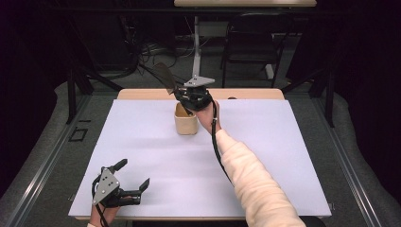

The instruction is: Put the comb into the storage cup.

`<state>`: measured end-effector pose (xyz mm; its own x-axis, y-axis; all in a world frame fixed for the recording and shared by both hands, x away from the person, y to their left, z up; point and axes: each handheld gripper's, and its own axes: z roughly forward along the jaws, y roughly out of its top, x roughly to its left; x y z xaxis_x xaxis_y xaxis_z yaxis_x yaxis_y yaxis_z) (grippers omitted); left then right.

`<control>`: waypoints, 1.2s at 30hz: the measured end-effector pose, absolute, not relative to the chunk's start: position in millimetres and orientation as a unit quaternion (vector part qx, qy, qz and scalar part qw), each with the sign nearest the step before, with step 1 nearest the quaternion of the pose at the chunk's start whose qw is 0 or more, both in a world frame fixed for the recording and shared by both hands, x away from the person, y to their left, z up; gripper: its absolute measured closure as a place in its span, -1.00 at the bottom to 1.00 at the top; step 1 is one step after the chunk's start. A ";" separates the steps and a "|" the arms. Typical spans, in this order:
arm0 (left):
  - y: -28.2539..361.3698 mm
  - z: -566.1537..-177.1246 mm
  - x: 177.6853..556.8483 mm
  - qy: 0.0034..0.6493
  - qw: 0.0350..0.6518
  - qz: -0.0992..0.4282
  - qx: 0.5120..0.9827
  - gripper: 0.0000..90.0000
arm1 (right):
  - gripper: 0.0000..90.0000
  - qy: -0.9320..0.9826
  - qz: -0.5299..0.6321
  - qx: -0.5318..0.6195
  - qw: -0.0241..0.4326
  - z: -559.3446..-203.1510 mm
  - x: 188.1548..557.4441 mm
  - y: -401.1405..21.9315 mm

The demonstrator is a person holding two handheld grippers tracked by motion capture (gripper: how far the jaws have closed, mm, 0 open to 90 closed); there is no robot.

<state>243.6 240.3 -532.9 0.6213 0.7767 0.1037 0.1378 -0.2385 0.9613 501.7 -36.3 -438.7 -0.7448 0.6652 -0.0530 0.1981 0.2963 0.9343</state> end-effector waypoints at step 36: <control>239.8 -532.9 243.2 0.312 0.530 0.301 0.729 -0.99 | 0.59 0.791 0.500 0.282 0.214 -459.9 504.1 -35.0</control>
<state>243.2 239.8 -532.9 0.6240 0.7739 0.1081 0.1364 -0.2441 0.9601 504.1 -35.0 -459.9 -0.7498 0.6593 -0.0568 0.2318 0.3421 0.9106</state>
